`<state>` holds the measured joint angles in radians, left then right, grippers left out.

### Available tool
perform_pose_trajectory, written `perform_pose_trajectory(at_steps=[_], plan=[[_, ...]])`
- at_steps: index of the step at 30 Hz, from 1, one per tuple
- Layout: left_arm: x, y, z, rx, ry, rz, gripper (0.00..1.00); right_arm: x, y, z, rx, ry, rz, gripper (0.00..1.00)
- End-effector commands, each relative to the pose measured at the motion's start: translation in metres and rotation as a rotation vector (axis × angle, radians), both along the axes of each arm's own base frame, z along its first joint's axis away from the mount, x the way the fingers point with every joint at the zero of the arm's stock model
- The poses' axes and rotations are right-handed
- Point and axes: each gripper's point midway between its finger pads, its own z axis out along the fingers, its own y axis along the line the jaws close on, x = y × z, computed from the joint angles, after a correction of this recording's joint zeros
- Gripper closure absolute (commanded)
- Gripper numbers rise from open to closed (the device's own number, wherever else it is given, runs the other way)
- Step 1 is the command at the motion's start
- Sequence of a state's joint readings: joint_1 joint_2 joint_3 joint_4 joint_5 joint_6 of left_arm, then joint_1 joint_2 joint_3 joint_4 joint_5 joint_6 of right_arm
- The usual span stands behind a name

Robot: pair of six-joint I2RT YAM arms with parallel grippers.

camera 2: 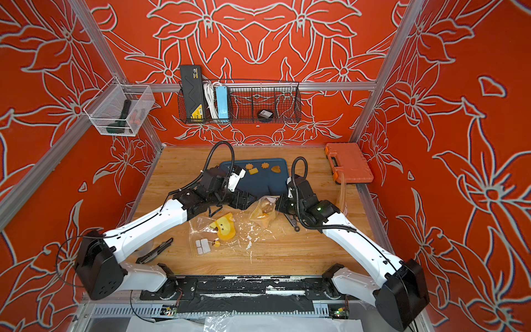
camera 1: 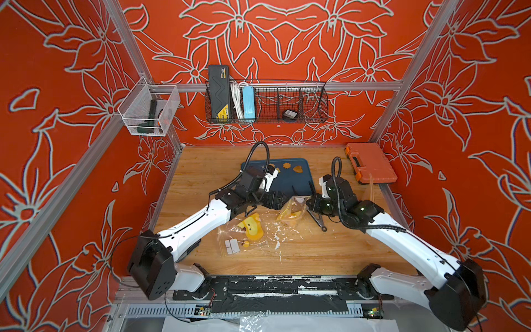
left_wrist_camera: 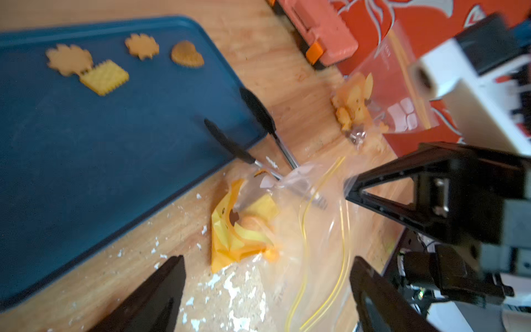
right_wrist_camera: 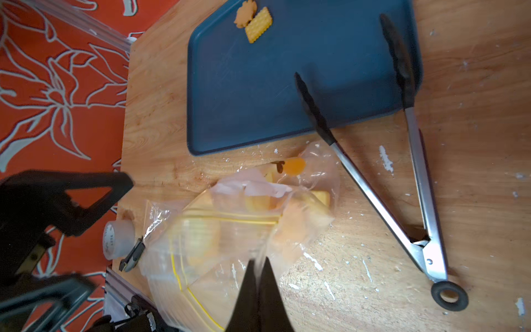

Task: Put the cookies into a resealable bag to prevent moisture
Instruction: Adjust the ziploc bag at the center of the board.

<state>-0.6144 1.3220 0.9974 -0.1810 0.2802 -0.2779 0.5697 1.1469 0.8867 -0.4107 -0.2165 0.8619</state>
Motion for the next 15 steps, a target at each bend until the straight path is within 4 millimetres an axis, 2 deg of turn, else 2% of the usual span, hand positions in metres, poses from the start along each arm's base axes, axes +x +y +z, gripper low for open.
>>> perform_pose_trajectory(at_steps=[1,8,15], plan=[[0.000,0.006,0.020,-0.066,-0.205,0.002,0.12,0.023,0.010,0.024,0.091,-0.015,-0.015,1.00],[-0.011,0.019,0.002,-0.113,-0.320,0.049,0.12,0.057,0.017,0.019,0.117,0.018,-0.006,1.00],[-0.034,0.003,-0.018,-0.028,-0.427,-0.047,0.12,0.075,0.026,0.007,0.130,0.061,0.017,1.00]])
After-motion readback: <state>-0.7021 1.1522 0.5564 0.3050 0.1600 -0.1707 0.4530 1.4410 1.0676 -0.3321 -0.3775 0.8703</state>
